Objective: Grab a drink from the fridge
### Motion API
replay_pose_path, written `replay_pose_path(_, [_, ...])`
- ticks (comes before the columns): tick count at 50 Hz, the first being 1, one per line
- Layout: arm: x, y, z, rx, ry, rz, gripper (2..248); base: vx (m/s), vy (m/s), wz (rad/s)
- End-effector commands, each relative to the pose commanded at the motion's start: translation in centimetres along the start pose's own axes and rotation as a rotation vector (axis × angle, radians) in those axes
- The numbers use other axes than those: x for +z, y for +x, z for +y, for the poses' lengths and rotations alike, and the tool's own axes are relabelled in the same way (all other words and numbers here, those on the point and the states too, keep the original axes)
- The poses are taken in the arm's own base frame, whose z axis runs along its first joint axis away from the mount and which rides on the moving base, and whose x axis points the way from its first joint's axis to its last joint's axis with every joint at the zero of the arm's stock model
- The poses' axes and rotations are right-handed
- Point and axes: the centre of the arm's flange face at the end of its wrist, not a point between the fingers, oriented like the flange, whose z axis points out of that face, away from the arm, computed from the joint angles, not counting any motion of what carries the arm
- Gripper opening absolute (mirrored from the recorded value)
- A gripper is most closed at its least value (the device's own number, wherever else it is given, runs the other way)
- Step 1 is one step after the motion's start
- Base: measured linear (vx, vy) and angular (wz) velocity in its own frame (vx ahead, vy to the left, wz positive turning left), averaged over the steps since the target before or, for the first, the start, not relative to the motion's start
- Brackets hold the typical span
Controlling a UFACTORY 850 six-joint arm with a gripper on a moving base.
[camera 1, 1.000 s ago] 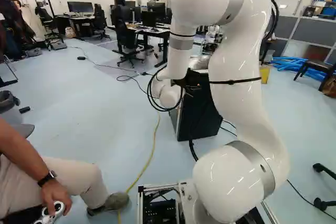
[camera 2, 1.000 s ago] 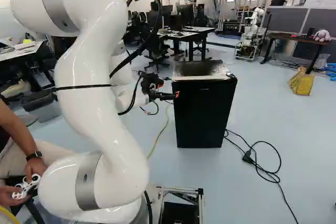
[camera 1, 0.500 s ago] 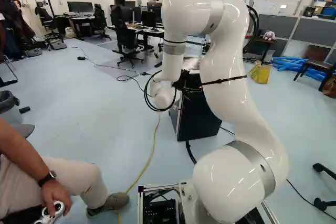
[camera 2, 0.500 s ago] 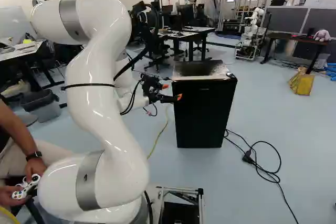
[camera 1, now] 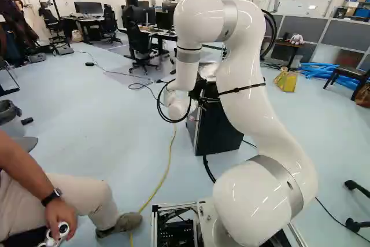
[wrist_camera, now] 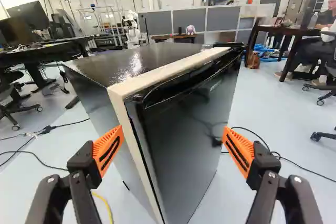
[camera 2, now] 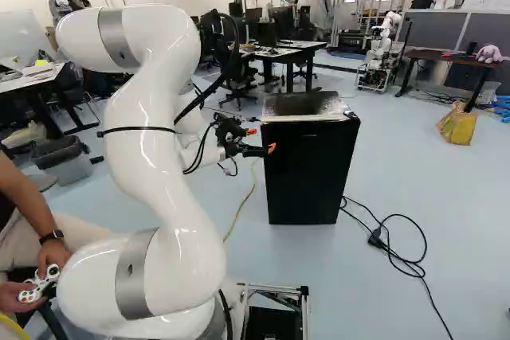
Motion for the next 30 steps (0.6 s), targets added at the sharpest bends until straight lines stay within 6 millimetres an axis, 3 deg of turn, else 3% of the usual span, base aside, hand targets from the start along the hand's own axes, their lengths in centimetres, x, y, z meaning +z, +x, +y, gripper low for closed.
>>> replay_pose_path(30, [1.1, -0.1, -1.2, 0.019, -0.005, 0.011, 247, 0.0, 0.0, 0.0])
